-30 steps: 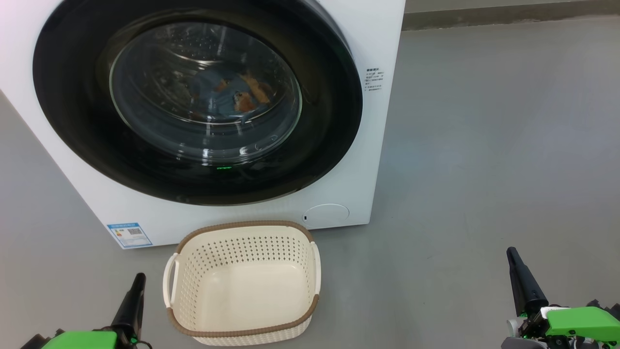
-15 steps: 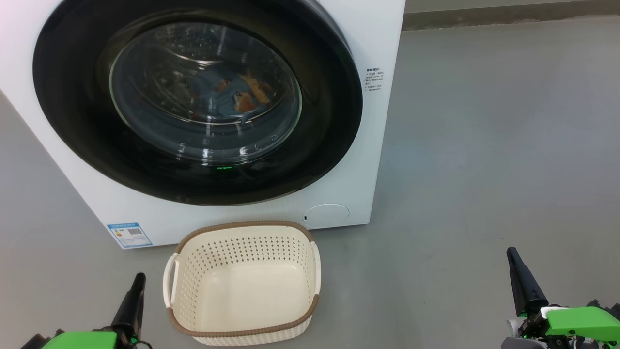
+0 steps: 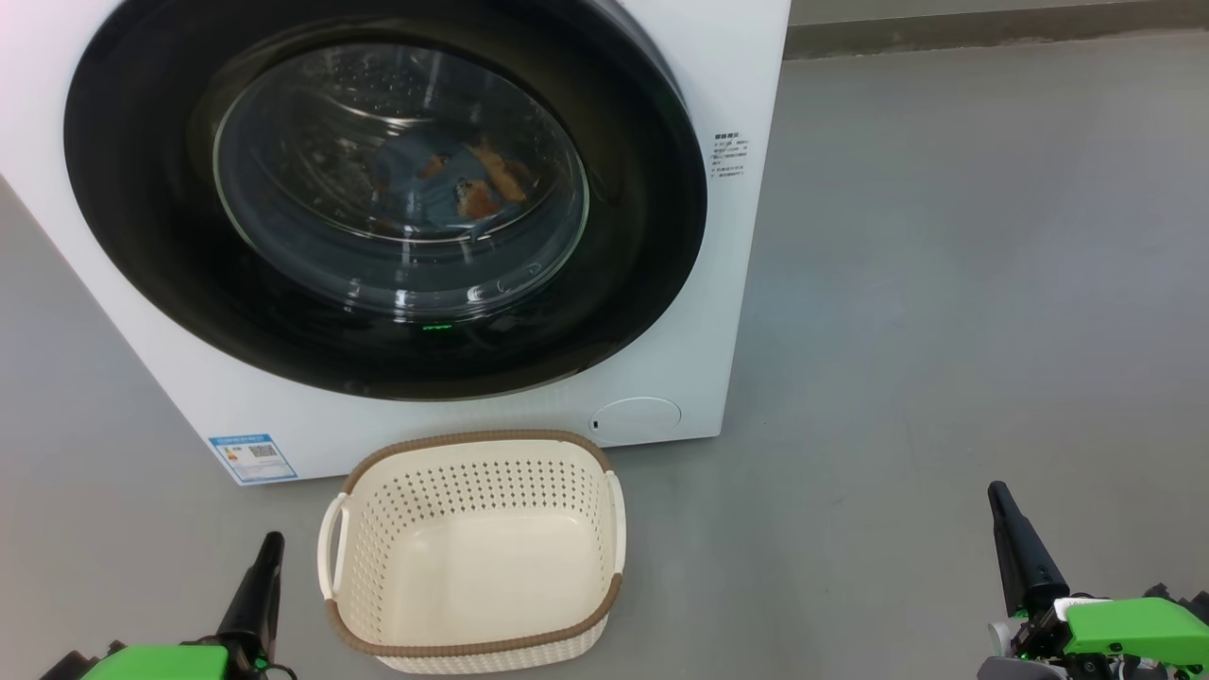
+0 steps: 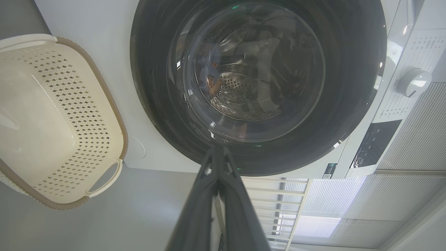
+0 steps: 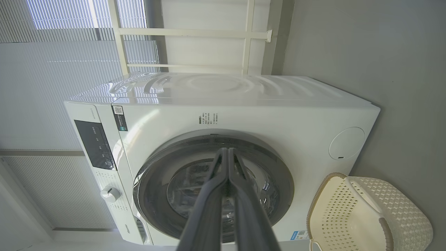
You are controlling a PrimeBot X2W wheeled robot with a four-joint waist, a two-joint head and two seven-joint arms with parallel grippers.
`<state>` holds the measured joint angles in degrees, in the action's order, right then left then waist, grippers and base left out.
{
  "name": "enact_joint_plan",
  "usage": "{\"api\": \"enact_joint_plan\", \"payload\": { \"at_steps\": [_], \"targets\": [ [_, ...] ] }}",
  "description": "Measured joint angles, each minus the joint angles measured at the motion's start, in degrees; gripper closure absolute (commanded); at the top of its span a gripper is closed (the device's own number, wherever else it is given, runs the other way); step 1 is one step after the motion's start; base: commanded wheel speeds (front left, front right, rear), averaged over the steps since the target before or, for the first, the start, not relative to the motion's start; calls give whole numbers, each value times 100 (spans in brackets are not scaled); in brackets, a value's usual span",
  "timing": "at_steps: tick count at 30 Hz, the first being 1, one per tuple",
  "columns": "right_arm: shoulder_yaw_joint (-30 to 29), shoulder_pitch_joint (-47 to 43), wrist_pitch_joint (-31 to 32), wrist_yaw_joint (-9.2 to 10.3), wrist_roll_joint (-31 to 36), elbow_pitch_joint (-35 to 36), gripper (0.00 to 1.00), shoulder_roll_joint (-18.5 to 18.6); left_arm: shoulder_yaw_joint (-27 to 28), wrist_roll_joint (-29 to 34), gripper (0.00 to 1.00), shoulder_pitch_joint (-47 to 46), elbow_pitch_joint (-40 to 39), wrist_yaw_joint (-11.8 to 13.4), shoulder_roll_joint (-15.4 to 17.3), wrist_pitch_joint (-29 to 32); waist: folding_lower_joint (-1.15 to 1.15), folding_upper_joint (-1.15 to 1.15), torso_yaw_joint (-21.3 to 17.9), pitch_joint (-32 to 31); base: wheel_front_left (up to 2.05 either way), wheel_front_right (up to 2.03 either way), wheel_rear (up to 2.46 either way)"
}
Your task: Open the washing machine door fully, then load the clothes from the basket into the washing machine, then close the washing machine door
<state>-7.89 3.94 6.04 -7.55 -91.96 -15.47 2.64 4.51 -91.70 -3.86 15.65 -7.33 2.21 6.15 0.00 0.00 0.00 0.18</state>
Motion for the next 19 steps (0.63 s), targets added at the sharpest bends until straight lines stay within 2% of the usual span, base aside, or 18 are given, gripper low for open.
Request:
{"api": "enact_joint_plan", "payload": {
  "at_steps": [19],
  "targets": [
    [0, 0, 0, 0, 0, 0, 100, 0, 0, 0, 100, 0, 0, 0, 0, 0, 0, 0, 0, 0, 0, 0, 0]
  ]
}}
